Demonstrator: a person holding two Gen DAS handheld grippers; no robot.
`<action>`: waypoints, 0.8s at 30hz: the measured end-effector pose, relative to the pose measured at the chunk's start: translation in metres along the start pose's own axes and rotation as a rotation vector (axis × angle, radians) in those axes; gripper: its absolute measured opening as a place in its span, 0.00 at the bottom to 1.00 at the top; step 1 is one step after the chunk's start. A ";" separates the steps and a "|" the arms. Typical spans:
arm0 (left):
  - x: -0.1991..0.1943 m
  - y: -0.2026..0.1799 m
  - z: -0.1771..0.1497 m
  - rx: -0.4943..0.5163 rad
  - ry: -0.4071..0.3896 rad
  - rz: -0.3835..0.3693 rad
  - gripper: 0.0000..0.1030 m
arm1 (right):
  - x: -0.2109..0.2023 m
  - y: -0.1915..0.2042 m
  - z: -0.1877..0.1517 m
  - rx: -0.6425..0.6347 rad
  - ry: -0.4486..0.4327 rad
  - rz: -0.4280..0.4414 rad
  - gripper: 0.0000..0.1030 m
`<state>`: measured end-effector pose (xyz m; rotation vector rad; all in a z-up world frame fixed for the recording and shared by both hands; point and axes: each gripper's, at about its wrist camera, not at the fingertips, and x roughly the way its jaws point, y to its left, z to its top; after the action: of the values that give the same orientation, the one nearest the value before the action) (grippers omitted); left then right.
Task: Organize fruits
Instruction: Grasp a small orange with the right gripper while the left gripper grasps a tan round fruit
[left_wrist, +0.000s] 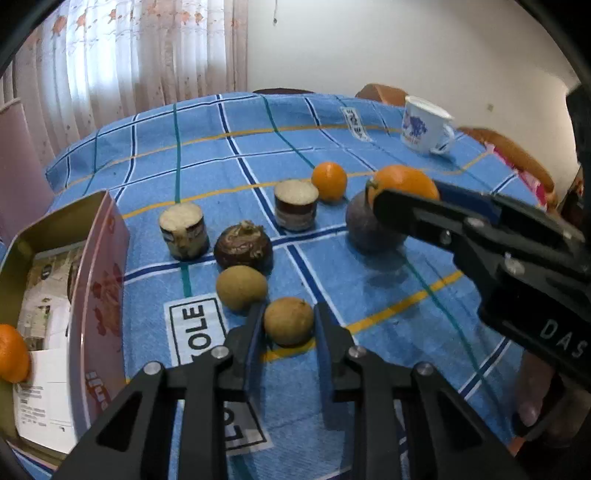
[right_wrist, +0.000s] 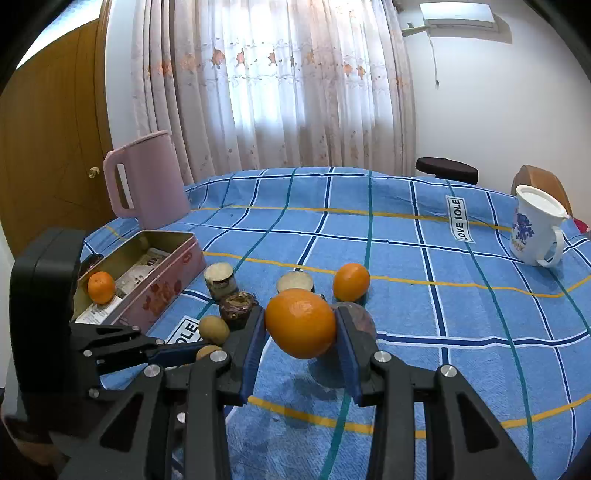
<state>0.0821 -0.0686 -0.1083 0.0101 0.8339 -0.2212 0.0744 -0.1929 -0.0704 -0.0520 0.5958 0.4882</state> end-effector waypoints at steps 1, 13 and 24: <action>-0.002 0.002 0.000 -0.008 -0.015 -0.010 0.27 | -0.001 0.000 0.000 0.000 -0.004 -0.002 0.39; -0.040 0.007 -0.008 -0.041 -0.244 0.037 0.27 | -0.012 0.005 -0.001 -0.026 -0.066 0.006 0.38; -0.051 0.004 -0.011 -0.023 -0.320 0.065 0.27 | -0.022 0.007 -0.002 -0.039 -0.121 0.017 0.39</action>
<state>0.0416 -0.0539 -0.0791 -0.0195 0.5164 -0.1469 0.0539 -0.1966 -0.0594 -0.0541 0.4686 0.5157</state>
